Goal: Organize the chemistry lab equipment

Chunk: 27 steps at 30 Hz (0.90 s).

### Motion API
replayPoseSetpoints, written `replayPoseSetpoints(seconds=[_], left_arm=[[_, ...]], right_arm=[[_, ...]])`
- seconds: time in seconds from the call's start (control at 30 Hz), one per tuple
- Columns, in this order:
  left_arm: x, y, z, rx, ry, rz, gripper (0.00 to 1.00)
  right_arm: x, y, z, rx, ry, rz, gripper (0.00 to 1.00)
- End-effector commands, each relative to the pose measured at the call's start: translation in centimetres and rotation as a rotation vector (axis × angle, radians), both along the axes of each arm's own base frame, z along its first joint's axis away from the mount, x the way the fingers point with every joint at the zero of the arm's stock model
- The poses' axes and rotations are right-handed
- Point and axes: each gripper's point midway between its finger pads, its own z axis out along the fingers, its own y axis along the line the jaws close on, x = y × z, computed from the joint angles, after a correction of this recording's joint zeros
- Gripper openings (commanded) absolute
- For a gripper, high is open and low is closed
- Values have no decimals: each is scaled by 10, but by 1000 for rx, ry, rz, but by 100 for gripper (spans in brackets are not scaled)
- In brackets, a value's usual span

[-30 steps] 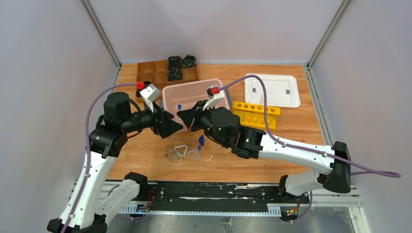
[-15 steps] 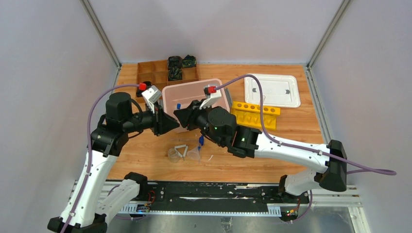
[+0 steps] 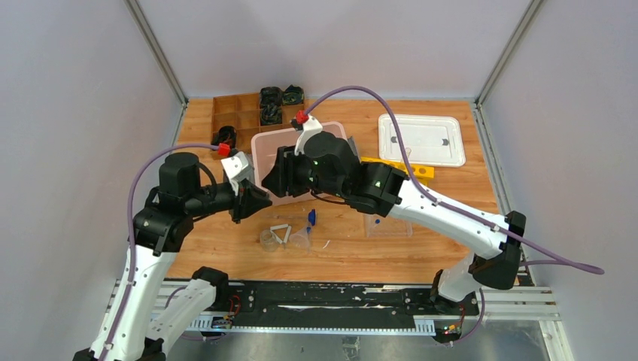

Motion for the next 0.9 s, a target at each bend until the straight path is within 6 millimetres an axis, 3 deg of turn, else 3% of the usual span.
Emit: replayPoseSetpoints(seconds=[0.0, 0.33, 0.57, 0.63, 0.8, 0.87], left_arm=[[-3, 3, 8, 35, -114, -38, 2], [-3, 6, 0, 69, -118, -43, 1], [-3, 5, 2, 66, -118, -48, 2], [-2, 6, 0, 69, -114, -43, 3], [4, 11, 2, 87, -116, 7, 5], [7, 14, -2, 101, -108, 29, 12]], right_arm=[[-18, -3, -18, -98, 44, 99, 44], [-11, -5, -12, -86, 16, 70, 39], [-3, 4, -10, -87, -5, 67, 36], [-3, 6, -10, -86, -6, 68, 31], [-3, 5, -5, -74, -6, 80, 1], [-4, -1, -6, -77, -3, 73, 0]])
